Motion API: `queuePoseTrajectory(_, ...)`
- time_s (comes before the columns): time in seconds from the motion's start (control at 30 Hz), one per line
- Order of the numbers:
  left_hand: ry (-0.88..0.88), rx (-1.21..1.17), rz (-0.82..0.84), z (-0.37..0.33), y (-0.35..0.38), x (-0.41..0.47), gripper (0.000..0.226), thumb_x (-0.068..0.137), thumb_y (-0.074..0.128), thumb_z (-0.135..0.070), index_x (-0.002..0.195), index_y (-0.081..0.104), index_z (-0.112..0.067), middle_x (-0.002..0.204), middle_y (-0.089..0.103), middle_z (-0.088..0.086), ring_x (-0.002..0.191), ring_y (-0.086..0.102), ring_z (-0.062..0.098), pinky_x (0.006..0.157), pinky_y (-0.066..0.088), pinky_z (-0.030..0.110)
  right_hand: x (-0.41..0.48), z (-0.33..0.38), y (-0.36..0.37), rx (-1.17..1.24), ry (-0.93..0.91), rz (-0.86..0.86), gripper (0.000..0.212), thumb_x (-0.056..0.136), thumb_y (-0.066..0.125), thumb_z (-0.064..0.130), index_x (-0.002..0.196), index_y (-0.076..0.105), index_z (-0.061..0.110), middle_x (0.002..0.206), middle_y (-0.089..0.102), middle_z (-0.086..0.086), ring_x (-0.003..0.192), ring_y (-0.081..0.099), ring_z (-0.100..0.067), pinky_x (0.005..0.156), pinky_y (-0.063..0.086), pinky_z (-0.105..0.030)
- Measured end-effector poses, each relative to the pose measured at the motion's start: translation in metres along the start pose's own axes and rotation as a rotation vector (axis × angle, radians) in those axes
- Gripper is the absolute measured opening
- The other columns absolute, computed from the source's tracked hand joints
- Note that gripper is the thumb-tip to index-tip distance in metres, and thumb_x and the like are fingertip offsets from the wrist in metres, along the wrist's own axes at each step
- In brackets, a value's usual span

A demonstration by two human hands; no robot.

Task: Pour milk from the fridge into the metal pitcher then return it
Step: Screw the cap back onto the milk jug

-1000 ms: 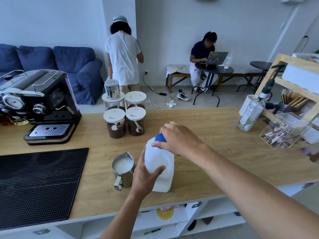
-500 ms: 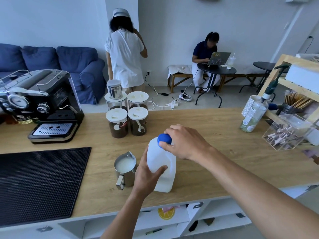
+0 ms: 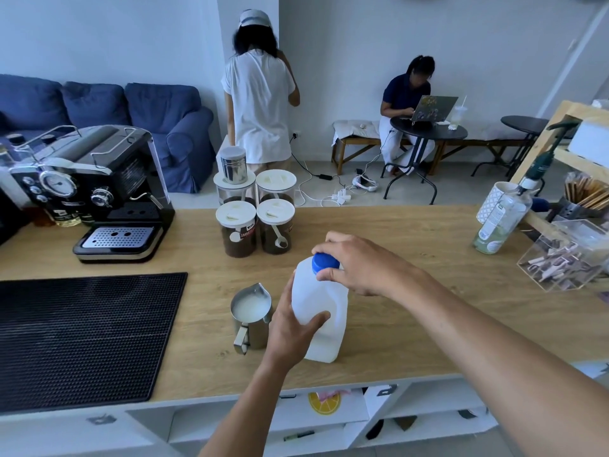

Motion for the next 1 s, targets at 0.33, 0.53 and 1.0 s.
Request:
queuePoseTrajectory(0.33, -0.018, -0.045, -0.028, 0.001, 0.002, -0.006, 0.075, 0.08, 0.075, -0.033, 0.143, 0.035, -0.042, 0.116, 0.064, -0.022, 0.106, 0.055, -0.009, 0.078, 0.043, 0.013, 0.003, 0.015, 0.021, -0.146, 0.117, -0.17, 0.044, 0.092, 0.055, 0.046, 0.115, 0.057, 0.008, 0.105, 0.047, -0.005, 0.101, 0.05, -0.024, 0.074, 0.04, -0.032)
queuePoseTrajectory(0.53, -0.005, -0.053, -0.003, 0.002, 0.0, -0.005, 0.066, 0.081, 0.075, -0.029, 0.137, 0.042, -0.04, 0.111, 0.066, -0.023, 0.101, 0.06, -0.006, 0.075, 0.045, 0.014, 0.001, -0.001, 0.001, 0.045, 0.09, 0.014, 0.048, 0.089, 0.063, 0.039, 0.133, 0.053, 0.023, 0.113, 0.048, 0.005, 0.102, 0.052, -0.019, 0.084, 0.045, -0.036)
queuePoseTrajectory(1.0, 0.114, 0.255, -0.394, 0.007, 0.005, -0.05, 0.054, 0.081, 0.059, -0.038, 0.129, 0.039, -0.022, 0.119, 0.047, 0.002, 0.111, 0.044, 0.02, 0.094, 0.038, 0.034, -0.011, -0.014, 0.017, 0.238, 0.14, -0.182, 0.061, 0.081, 0.073, 0.041, 0.135, 0.049, 0.027, 0.109, 0.051, 0.008, 0.087, 0.055, -0.014, 0.083, 0.048, -0.034)
Point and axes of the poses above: each hand's wrist, its own x-axis towards the middle knuckle, its own y-axis out of the palm, z = x × y, the point moved 3 cm from there along x, towards the middle knuckle
